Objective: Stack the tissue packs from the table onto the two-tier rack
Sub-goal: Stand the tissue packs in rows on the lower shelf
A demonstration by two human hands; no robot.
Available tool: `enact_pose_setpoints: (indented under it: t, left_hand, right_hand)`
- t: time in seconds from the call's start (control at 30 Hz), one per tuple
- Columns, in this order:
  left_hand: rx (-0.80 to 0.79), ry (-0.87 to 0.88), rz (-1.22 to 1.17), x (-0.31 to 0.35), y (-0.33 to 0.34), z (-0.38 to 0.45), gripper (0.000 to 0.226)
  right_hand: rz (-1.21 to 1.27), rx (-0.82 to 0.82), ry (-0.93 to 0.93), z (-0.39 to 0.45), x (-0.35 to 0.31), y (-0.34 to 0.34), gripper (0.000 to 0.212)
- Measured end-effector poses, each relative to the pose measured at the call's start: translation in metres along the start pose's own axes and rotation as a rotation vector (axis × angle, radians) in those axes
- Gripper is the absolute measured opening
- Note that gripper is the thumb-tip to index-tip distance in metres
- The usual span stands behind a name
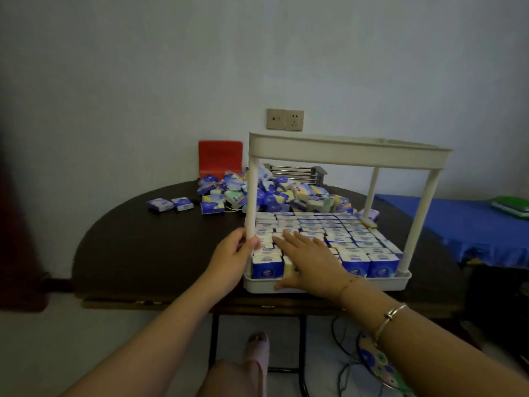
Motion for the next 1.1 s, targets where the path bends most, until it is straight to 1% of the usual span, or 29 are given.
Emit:
enact_pose_setpoints:
  t: [0.1, 0.2, 0.37, 0.5, 0.63, 0.7, 0.8, 0.87, 0.93, 1.0, 1.1]
  left_hand:
    - [0.104, -0.039, 0.006, -0.023, -0.049, -0.01, 0.026]
    - [0.174, -0.095, -0.01, -0.046, -0.088, -0.014, 0.026]
    - [0.269, -0.165, -0.036, -0.08, -0.131, -0.007, 0.028]
    - [0.289, -0.195, -0.062, -0.094, -0.141, 0.004, 0.031]
    - [0.286, -0.189, 0.01, -0.1, -0.141, 0.01, 0.04]
    - [0.34, -0.178, 0.033, -0.098, -0.143, 0.004, 0.042]
    - [0.507, -0.117, 0.163, -0.083, -0.149, -0.018, 0.032]
    - [0.63, -0.06, 0.273, -0.067, -0.15, -0.033, 0.03]
    - [0.69, 0.007, 0.342, -0.047, -0.139, -0.041, 0.027]
    - [0.661, 0.093, 0.384, -0.02, -0.116, -0.036, 0.025]
    - [0.513, 0.221, 0.427, 0.022, -0.061, -0.011, 0.021]
  right_hand:
    - [0.015, -0.021, -0.074, 0.031, -0.046, 0.011, 0.098]
    - [0.031, -0.044, -0.138, 0.061, -0.082, 0.021, 0.099]
    - [0.044, -0.071, -0.244, 0.109, -0.118, 0.034, 0.099]
    - [0.052, -0.086, -0.298, 0.135, -0.123, 0.039, 0.099]
    - [0.051, -0.076, -0.309, 0.149, -0.119, 0.035, 0.102]
    - [0.052, -0.042, -0.309, 0.149, -0.114, 0.03, 0.105]
    - [0.082, 0.016, -0.299, 0.133, -0.097, 0.014, 0.104]
    - [0.125, 0.1, -0.312, 0.113, -0.083, -0.005, 0.095]
    - [0.17, 0.214, -0.322, 0.092, -0.066, -0.025, 0.079]
    - [0.204, 0.315, -0.293, 0.069, -0.041, -0.039, 0.057]
    - [0.229, 0.405, -0.194, 0.039, 0.016, -0.048, 0.027]
Point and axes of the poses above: each hand's wrist, its own z-axis towards the middle knuckle, its own y-axis out of the palm, x = y × z, the point moved 10 cm from there along z, towards the middle knuckle, and after that the axes turned 12 degrees about z, right-handed, at the moved point
